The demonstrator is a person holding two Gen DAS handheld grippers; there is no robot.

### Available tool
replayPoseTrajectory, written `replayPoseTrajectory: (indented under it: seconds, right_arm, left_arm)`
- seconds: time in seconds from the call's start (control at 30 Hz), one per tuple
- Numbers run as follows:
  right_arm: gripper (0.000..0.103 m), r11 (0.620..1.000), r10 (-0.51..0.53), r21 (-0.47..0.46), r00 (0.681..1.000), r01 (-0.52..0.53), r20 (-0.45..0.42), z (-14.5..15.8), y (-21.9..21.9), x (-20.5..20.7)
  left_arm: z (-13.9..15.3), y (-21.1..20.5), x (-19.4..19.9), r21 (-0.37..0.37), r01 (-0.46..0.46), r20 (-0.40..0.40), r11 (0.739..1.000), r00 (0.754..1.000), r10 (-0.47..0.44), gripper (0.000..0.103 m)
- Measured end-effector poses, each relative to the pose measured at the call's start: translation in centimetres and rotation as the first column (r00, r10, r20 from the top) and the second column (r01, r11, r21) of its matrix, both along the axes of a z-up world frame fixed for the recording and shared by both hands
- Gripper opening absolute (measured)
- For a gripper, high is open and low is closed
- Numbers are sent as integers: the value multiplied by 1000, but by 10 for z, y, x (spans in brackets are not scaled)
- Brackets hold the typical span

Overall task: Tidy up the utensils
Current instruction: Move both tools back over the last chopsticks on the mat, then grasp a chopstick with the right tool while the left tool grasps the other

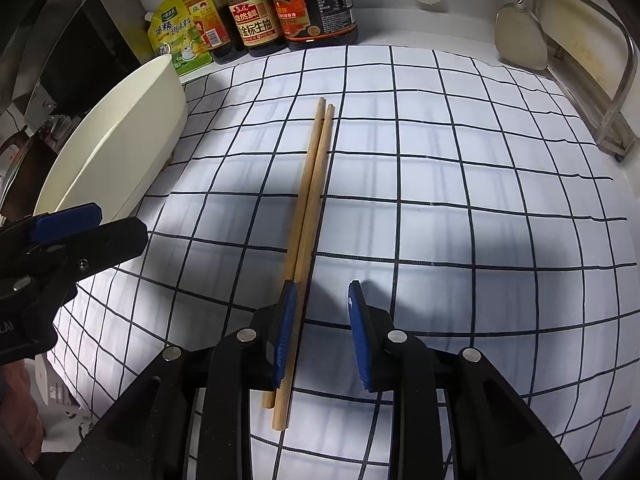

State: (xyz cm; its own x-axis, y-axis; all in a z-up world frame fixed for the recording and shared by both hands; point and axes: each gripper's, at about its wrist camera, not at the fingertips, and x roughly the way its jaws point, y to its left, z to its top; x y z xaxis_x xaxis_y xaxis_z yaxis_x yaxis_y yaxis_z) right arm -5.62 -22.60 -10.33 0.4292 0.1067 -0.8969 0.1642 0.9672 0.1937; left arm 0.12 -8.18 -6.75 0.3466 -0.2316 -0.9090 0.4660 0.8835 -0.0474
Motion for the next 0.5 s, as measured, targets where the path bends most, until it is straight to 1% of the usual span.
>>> replayPoseTrajectory:
  seconds: [0.13,0.3,0.4,0.43,0.5]
  right_arm:
    - [26,999,22,-32,1000,-21,3,0,6,0]
    - [26,998,41,-51,999,-41,11,-1,10,0]
    - [26,994,70,-85,997,-68,17,-1,14,0]
    - [24,993,77,-90,997,-75,18,-1,15,0]
    - [15,994,75,-83,997,-73,22,-1,13,-1]
  left_arm:
    - [-2,0,1,1,-2,-5,1000,1000,2,74]
    - [-3,-1,0,1,-2,-8,1000,1000,2,74]
    - [-4,-4,-2,0,4,-9,1000,1000,-4,74]
    - [-4,-6,-3,0,6,-10,1000,1000,-6,74]
    - [-5,-9,-4,-1,11,-10,1000,1000,-11,74]
